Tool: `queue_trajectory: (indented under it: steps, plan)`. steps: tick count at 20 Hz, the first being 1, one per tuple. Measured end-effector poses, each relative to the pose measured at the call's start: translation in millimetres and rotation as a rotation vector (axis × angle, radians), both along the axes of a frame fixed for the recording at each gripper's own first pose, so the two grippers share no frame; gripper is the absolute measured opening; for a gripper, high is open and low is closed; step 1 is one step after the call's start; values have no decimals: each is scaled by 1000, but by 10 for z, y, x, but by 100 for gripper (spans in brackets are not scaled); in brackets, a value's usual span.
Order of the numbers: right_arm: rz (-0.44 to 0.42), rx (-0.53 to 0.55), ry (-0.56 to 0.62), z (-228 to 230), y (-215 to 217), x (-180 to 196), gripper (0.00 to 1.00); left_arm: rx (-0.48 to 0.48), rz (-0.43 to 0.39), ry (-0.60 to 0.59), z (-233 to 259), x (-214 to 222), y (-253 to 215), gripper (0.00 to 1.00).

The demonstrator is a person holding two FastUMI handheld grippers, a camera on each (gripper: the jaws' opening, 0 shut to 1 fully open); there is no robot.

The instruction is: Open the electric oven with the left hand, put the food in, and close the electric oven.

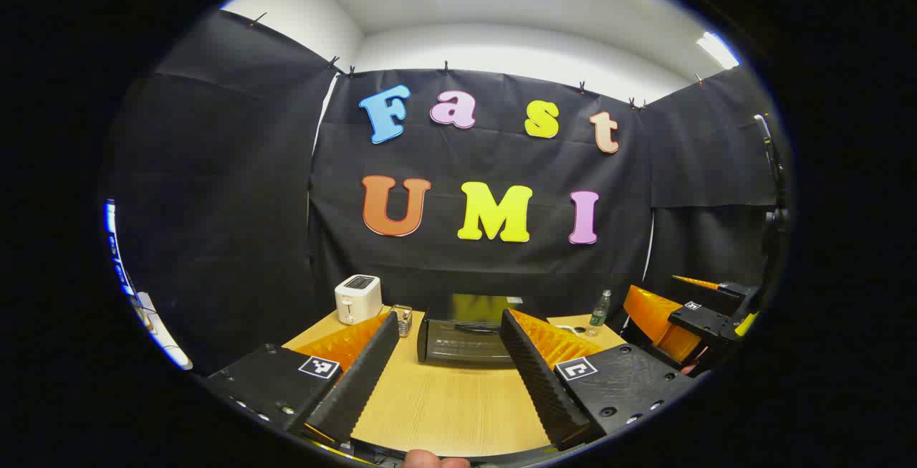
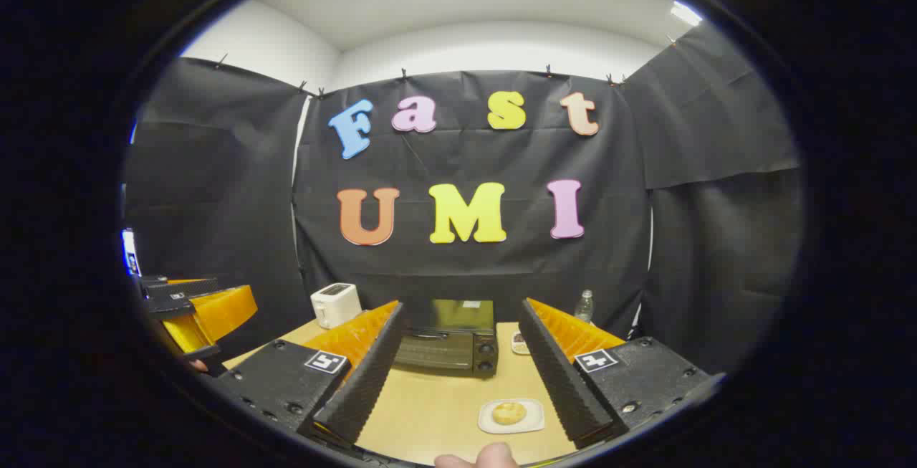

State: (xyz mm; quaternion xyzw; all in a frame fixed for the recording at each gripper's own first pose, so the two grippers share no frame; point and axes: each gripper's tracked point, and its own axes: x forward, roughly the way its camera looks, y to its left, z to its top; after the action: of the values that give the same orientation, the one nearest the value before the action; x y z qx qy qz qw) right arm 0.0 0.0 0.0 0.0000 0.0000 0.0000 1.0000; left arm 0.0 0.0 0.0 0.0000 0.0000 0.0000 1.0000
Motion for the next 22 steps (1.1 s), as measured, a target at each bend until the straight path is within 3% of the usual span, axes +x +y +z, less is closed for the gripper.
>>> queue_trajectory:
  steps: [22]
  plan:
    - [-49,3,31,-159,-122,-155,99,3,-34,15,-126,-89,-130,94]
